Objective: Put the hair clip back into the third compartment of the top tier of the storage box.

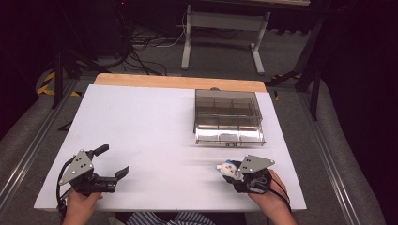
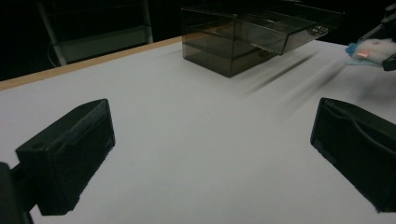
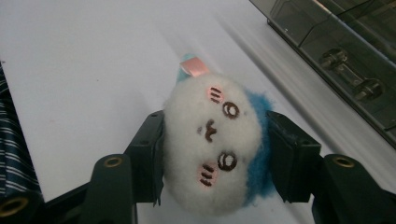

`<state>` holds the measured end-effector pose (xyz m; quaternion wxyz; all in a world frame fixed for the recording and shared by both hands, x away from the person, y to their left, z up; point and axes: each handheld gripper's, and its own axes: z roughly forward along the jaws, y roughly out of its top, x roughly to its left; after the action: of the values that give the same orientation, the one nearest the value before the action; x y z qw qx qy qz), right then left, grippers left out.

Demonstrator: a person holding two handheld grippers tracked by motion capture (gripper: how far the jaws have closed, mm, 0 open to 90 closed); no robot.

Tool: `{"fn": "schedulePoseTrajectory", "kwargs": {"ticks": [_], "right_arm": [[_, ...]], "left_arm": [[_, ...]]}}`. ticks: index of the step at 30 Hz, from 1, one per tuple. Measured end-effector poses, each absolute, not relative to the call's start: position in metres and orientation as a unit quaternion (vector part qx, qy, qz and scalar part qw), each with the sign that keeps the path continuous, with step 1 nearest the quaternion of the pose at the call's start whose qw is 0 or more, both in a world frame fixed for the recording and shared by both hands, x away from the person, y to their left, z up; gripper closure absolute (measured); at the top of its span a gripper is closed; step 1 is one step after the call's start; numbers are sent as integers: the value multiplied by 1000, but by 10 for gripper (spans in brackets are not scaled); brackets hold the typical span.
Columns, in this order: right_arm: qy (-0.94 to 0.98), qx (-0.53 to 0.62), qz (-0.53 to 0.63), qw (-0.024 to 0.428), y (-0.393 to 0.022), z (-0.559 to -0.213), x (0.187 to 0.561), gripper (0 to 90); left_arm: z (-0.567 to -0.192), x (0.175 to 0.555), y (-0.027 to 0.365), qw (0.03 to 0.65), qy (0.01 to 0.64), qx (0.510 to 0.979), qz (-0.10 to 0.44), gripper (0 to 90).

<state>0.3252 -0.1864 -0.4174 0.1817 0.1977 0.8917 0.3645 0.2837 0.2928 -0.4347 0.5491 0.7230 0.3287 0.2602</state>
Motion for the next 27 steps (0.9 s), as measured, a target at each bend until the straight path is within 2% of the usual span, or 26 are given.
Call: {"fn": "schedulePoseTrajectory", "kwargs": {"ticks": [27], "right_arm": [[883, 209, 371, 199, -197, -402, 327, 447]], "left_arm": [[-434, 284, 293, 548, 328, 724, 261, 7]]}}
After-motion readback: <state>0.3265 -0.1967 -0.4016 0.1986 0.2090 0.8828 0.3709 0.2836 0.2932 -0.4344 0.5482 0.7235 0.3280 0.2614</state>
